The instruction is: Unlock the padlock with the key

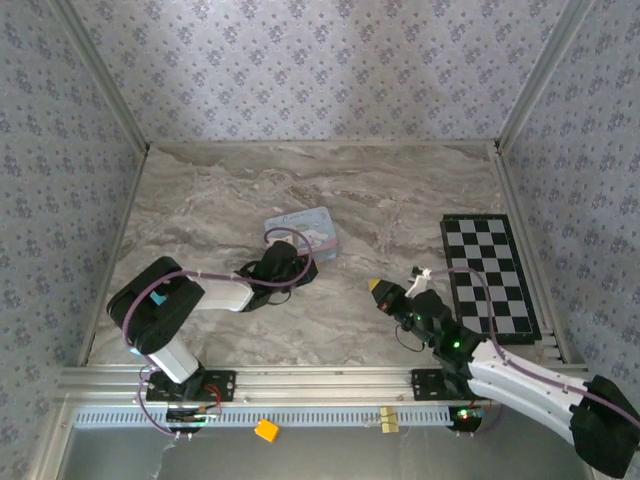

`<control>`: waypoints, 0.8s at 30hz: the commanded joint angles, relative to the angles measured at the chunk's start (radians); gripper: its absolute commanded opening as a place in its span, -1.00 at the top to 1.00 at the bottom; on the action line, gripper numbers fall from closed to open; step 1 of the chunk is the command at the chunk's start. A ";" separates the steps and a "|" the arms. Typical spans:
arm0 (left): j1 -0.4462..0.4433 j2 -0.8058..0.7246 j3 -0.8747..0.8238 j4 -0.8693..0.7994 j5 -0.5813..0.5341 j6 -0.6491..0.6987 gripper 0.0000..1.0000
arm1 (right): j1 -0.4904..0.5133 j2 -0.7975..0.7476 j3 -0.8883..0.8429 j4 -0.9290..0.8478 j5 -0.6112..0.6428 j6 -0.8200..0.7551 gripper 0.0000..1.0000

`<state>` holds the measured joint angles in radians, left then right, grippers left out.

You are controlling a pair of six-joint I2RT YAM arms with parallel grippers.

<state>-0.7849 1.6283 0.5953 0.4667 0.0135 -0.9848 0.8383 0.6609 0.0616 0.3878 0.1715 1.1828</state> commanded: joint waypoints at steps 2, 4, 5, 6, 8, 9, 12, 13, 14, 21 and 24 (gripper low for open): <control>0.005 -0.047 0.029 0.016 0.054 -0.120 0.72 | 0.029 0.073 -0.028 0.115 0.056 0.085 1.00; 0.005 -0.053 0.019 0.034 0.061 -0.163 0.72 | 0.044 0.125 -0.027 0.156 0.054 0.113 1.00; 0.004 -0.054 0.013 0.047 0.063 -0.181 0.73 | 0.054 0.147 -0.026 0.176 0.056 0.124 1.00; 0.005 -0.054 0.006 0.065 0.067 -0.202 0.74 | 0.065 0.175 -0.022 0.197 0.058 0.137 1.00; 0.004 -0.054 -0.010 0.096 0.070 -0.247 0.77 | 0.088 0.236 -0.016 0.246 0.065 0.164 1.00; 0.005 -0.053 -0.019 0.114 0.071 -0.277 0.78 | 0.101 0.269 -0.013 0.273 0.070 0.179 1.00; 0.003 -0.045 -0.048 0.192 0.078 -0.351 0.80 | 0.137 0.367 0.001 0.369 0.087 0.216 1.00; 0.001 -0.045 -0.059 0.218 0.078 -0.372 0.80 | 0.145 0.405 0.006 0.403 0.087 0.224 1.00; -0.001 -0.046 -0.065 0.232 0.077 -0.387 0.81 | 0.151 0.435 0.011 0.429 0.085 0.232 1.00; -0.028 -0.086 -0.085 0.240 0.061 -0.435 0.82 | 0.156 0.675 0.029 0.666 0.031 0.262 1.00; -0.032 -0.097 -0.101 0.257 0.057 -0.446 0.84 | 0.155 0.765 0.035 0.766 0.013 0.278 1.00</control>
<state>-0.8074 1.5707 0.4992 0.6392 0.0628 -1.3838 0.9890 1.3754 0.0742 0.9955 0.1974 1.4284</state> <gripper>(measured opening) 0.140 0.051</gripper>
